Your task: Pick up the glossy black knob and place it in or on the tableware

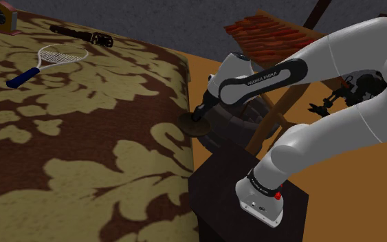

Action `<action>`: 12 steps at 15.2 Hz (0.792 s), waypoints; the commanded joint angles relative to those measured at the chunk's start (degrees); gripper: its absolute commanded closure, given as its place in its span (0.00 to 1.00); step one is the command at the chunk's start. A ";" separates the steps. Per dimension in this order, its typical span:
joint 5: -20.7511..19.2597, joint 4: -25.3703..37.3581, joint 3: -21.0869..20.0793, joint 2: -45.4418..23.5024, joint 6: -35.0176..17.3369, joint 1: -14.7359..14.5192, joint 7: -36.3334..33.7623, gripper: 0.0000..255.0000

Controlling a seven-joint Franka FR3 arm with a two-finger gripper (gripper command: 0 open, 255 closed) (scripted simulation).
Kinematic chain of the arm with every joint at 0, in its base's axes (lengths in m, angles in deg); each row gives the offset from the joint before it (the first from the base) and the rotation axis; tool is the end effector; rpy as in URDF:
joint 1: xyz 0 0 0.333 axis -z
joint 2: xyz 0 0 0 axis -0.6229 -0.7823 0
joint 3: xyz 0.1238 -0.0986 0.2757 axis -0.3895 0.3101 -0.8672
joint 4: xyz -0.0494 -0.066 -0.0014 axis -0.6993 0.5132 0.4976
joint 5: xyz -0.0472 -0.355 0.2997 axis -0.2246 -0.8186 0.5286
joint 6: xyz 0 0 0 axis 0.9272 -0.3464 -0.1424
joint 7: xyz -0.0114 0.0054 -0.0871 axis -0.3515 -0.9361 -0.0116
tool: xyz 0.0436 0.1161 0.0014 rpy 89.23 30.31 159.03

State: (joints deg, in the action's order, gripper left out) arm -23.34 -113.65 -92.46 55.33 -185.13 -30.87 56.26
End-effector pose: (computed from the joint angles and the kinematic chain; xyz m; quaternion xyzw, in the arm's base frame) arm 0.4108 -0.0298 0.2573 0.9939 -0.0096 0.1096 0.0104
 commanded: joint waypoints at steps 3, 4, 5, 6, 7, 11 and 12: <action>-0.04 -0.91 -0.16 -3.61 -4.58 0.10 -0.05 1.00; -0.04 -0.95 -0.16 -3.71 -4.72 0.10 -0.05 1.00; -0.04 -0.94 -0.16 -3.72 -4.72 0.10 -0.05 1.00; -0.05 -0.94 -0.17 -3.72 -4.72 0.10 -0.05 1.00; -0.05 -0.94 -0.17 -3.72 -4.72 0.10 -0.05 1.00; -0.05 -0.94 -0.17 -3.72 -4.72 0.10 -0.05 1.00; -0.05 -0.94 -0.17 -3.72 -4.72 0.10 -0.05 0.00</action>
State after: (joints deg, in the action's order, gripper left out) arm -23.39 -114.59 -92.62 51.61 -189.85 -30.76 56.20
